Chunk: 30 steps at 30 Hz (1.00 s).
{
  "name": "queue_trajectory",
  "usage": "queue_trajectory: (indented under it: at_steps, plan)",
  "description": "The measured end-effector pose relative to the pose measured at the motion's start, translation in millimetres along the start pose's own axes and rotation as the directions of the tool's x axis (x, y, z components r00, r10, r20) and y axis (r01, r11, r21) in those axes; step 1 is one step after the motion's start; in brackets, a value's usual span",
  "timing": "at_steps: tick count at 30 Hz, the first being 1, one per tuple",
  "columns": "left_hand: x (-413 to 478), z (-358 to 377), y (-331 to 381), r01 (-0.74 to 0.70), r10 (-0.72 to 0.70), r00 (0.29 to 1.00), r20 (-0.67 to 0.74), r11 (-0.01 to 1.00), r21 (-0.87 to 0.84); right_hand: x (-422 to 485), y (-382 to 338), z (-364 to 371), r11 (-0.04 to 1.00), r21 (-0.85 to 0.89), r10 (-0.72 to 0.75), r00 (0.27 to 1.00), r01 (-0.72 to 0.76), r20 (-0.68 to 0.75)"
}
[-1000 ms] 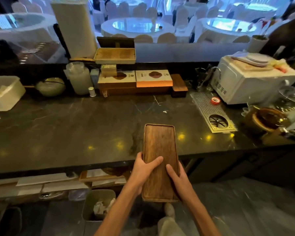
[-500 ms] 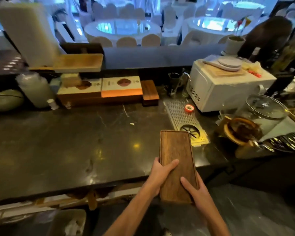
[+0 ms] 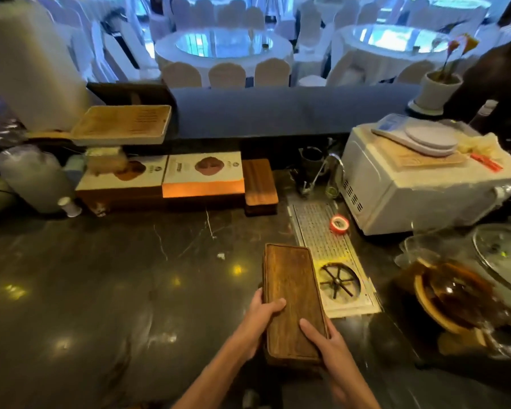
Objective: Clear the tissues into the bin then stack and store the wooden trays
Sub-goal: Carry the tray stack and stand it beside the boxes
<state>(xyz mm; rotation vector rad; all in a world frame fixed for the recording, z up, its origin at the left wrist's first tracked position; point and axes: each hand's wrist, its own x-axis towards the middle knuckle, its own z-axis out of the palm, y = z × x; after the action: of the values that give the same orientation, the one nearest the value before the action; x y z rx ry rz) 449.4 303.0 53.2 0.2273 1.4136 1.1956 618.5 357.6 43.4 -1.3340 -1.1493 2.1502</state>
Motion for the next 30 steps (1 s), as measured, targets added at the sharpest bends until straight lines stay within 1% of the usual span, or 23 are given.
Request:
queue_trajectory:
  at_steps: [7,10,13,15,18,23,25,27,28,29,30]
  plan:
    - [77.9,-12.1,93.5,-0.008,0.014,0.996,0.085,0.998,-0.061,109.8,-84.6,22.5,0.998,-0.023,-0.051,0.998,0.052,0.022]
    - [113.1,-19.8,134.0,0.052,-0.049,0.998,0.034,0.994,-0.094,168.5,-126.0,39.3,0.99,-0.089,-0.109,0.993,0.112,0.033]
    - [146.8,-27.5,166.9,0.129,-0.131,0.991,-0.008,0.984,-0.122,233.1,-155.3,54.4,0.982,-0.142,-0.123,0.992,0.126,0.034]
    - [171.4,-31.8,181.6,0.123,-0.135,0.99,-0.035,0.966,-0.227,272.8,-169.8,64.3,0.975,-0.178,-0.125,0.991,0.131,0.042]
    - [206.1,-37.0,199.0,0.084,-0.135,0.984,-0.119,0.928,-0.362,321.3,-186.2,81.1,0.959,-0.245,-0.129,0.989,0.141,0.067]
    - [250.2,-50.3,208.4,0.023,-0.113,0.977,-0.181,0.9,-0.436,386.0,-199.9,96.7,0.927,-0.349,-0.115,0.99,0.137,0.083]
    - [262.1,-52.1,207.2,0.007,-0.117,0.97,-0.213,0.889,-0.458,401.6,-203.3,99.1,0.897,-0.422,-0.106,0.991,0.129,0.077]
    - [272.0,-50.9,205.9,0.005,-0.144,0.957,-0.253,0.877,-0.48,415.2,-204.5,96.1,0.843,-0.522,-0.105,0.992,0.128,0.073]
    - [276.4,-50.2,205.4,0.01,-0.162,0.95,-0.266,0.869,-0.495,422.0,-204.3,93.0,0.781,-0.613,-0.112,0.992,0.119,0.051]
    - [279.8,-49.5,205.1,0.021,-0.185,0.945,-0.271,0.858,-0.513,428.0,-203.8,89.5,0.694,-0.713,-0.118,0.993,0.098,0.021]
    - [282.1,-49.2,205.0,0.037,-0.209,0.941,-0.266,0.846,-0.532,431.1,-204.1,87.1,0.642,-0.762,-0.111,0.994,0.081,0.011]
